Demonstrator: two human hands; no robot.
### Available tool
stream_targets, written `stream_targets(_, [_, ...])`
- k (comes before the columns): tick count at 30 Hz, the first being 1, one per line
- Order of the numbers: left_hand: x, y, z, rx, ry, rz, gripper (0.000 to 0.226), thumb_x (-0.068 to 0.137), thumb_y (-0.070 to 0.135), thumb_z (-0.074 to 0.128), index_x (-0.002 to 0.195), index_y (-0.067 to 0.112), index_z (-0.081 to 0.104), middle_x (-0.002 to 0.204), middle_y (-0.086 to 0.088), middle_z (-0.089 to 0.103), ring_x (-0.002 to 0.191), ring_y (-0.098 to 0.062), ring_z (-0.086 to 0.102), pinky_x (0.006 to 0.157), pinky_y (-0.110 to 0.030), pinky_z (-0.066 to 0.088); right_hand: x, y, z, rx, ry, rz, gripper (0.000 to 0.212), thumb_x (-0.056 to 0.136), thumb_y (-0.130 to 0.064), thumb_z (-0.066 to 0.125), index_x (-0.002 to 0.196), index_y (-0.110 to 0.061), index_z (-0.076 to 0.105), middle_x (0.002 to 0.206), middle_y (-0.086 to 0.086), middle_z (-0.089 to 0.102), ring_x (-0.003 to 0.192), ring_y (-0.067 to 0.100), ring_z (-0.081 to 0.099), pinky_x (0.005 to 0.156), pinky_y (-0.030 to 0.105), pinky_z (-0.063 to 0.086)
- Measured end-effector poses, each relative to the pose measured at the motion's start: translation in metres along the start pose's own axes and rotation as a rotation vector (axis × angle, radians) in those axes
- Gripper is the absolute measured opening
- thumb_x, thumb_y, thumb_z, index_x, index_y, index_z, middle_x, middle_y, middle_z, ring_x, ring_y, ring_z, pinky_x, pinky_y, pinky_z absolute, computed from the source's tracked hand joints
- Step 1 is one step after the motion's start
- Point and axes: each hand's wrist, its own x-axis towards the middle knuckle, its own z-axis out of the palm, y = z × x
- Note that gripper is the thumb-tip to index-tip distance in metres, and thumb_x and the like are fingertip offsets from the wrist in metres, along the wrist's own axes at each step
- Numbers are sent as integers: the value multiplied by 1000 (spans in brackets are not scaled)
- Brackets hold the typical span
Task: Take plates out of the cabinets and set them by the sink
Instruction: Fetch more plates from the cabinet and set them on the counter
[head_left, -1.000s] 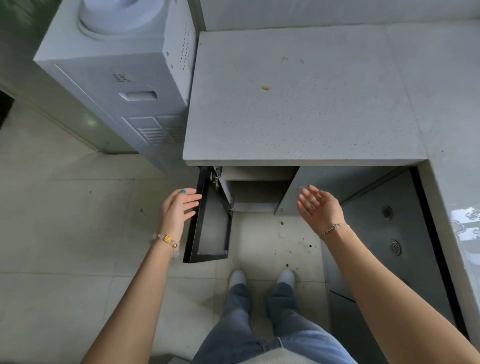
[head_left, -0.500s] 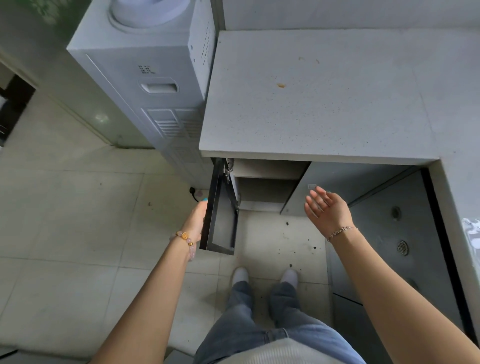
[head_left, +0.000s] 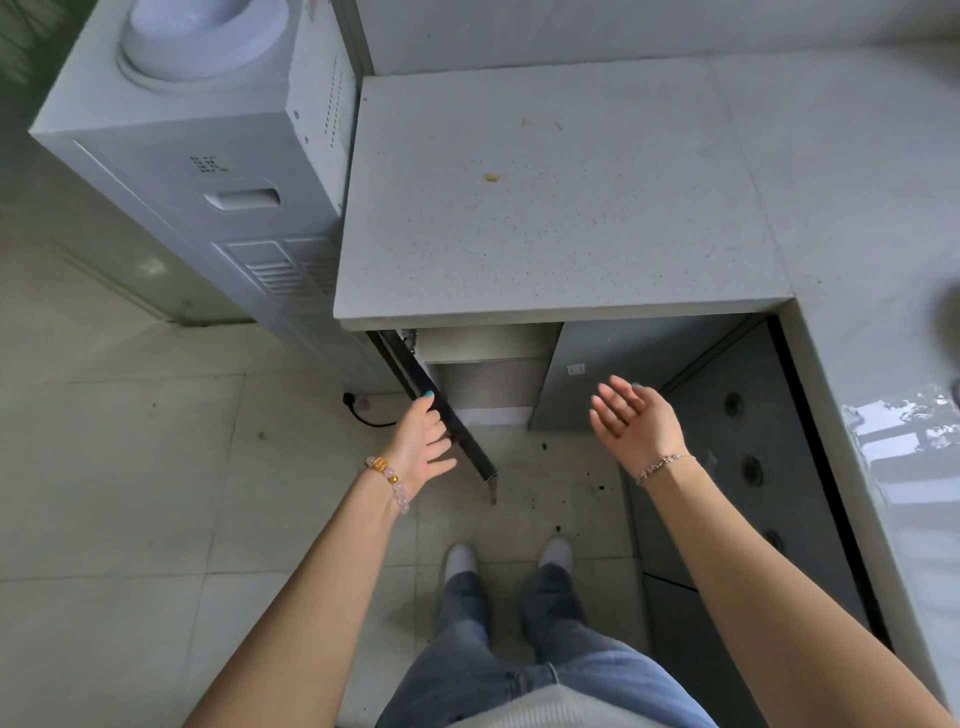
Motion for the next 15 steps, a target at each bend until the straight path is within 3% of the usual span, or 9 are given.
stream_targets(4, [11,12,37,-99,-84,33,59,99,40,33,149,11,21,153,-6,30,134,-23,40,105,-48,37,4,-17,-5,24,-13,-5,31,99,-24,37,96,-10,65,97,6,67,91,21,64,75,32,51])
stream_targets(9, [21,19,63,-133,-25,45,65,98,38,38,148,4,15,154,-14,26,131,-27,44,99,-42,42,16,-38,-6,87,-89,-16,34,100,-23,36,116,-6,61,113,12,65,97,23,64,82,33,51])
stream_targets(15, [7,12,60,79,13,53,50,99,39,33,135,7,45,132,-7,57,109,-24,59,96,-43,45,41,-48,9,165,-156,15,43,100,-27,31,128,-2,53,131,16,56,111,28,58,93,37,47])
